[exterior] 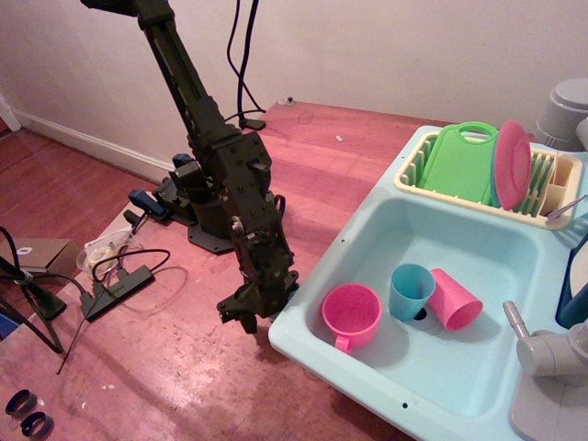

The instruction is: Put cup from anywhere into sink

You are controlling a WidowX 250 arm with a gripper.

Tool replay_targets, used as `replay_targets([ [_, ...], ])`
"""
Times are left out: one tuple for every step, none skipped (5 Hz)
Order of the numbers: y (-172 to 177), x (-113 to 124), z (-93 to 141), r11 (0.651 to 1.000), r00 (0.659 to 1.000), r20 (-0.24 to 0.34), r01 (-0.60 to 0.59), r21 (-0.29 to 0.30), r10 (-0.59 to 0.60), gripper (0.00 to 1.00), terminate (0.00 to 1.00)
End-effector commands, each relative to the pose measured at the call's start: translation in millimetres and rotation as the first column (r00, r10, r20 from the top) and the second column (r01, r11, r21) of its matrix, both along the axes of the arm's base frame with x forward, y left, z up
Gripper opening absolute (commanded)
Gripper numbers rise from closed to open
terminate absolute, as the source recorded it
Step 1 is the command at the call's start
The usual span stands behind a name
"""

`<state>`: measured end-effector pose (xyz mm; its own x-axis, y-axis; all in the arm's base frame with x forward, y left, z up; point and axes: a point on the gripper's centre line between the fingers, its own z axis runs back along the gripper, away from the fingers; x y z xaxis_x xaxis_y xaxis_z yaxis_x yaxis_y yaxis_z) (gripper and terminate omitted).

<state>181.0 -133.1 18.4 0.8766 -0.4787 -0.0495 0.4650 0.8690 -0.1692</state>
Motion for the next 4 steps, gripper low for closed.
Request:
replay_targets([
  [6,5,11,0.999,0.999,0.003,0.039,0.033,-0.04,0.0,0.0],
  [3,7,18,0.998,1.0,0.009,0.026,0.059,-0.027,0.0,0.0],
  [22,9,68,0.993,0.997,0.062,0.041,0.112,-0.048,0.0,0.0],
  [52,13,119,0.984,0.986,0.149,0.045,0.172,-0.071,0.0,0.0],
])
